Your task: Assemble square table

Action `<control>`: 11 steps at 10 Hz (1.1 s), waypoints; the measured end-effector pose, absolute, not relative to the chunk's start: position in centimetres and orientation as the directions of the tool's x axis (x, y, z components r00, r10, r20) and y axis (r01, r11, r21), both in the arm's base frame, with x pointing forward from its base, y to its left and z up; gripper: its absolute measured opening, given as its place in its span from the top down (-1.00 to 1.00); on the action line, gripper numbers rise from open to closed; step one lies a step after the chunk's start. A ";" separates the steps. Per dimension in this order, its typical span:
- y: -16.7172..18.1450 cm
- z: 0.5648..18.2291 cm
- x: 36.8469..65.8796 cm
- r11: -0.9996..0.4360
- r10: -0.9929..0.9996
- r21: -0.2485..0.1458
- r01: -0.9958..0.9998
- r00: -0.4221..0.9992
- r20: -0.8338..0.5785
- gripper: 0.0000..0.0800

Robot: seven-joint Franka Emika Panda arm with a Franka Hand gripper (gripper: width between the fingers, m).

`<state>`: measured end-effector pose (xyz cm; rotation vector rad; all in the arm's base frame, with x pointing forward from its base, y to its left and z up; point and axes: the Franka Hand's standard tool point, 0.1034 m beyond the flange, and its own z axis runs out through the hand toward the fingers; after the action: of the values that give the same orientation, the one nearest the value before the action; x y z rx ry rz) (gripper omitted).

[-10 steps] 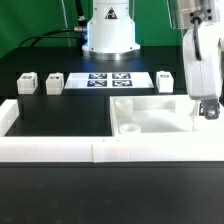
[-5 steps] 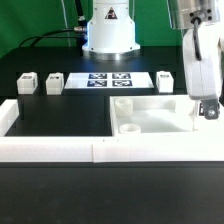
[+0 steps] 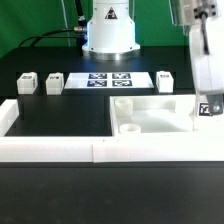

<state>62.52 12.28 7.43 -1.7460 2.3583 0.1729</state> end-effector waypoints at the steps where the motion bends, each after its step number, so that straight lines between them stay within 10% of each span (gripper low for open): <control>1: 12.8 8.8 62.1 0.272 -0.937 -0.033 -0.962 -0.256 -0.239 -0.62; 4: 14.8 13.6 61.7 -0.102 -0.969 -0.141 -0.985 0.130 -0.209 -0.62; 11: 14.0 10.9 57.6 -0.596 -0.780 -0.240 -0.766 0.624 -0.054 -0.62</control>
Offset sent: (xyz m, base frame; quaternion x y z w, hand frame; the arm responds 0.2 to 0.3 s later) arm -0.0067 0.0127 0.0618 -0.0041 0.0500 -0.2917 0.9552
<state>57.59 14.00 10.87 -2.6080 1.2639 -0.0822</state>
